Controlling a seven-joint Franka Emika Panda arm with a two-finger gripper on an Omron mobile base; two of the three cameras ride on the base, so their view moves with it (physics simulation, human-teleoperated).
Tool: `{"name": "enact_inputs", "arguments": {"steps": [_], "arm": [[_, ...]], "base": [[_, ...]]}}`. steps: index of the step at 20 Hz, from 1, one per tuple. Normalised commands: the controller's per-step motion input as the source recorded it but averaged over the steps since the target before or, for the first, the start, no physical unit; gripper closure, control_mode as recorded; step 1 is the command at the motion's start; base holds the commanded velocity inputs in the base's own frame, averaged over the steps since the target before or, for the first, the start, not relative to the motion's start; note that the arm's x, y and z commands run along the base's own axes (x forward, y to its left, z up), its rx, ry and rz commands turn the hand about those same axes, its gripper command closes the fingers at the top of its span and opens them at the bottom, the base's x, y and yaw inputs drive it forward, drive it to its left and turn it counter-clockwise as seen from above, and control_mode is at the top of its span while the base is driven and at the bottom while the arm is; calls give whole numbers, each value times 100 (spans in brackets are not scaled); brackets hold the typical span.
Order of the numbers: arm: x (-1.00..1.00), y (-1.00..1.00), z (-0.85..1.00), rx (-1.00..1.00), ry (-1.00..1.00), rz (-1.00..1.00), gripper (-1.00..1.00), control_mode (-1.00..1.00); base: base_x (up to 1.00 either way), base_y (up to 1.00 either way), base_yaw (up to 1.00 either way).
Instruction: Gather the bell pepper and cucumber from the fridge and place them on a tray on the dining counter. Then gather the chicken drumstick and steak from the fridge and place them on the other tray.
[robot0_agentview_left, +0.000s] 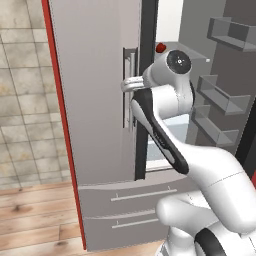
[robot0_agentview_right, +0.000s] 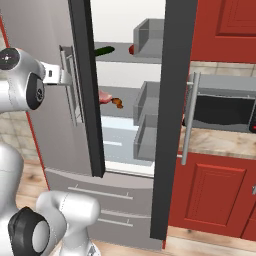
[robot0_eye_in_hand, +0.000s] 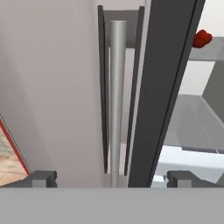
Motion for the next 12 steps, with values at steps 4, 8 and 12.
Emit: {"name": "enact_inputs", "arguments": {"steps": [4, 8, 12], "arm": [[27, 0, 0, 1, 0, 0, -100, -100], [33, 0, 0, 0, 0, 0, -100, -100], [40, 0, 0, 0, 0, 0, -100, -100]], "base": [[0, 0, 0], [0, 0, 0], [0, 0, 0]]}}
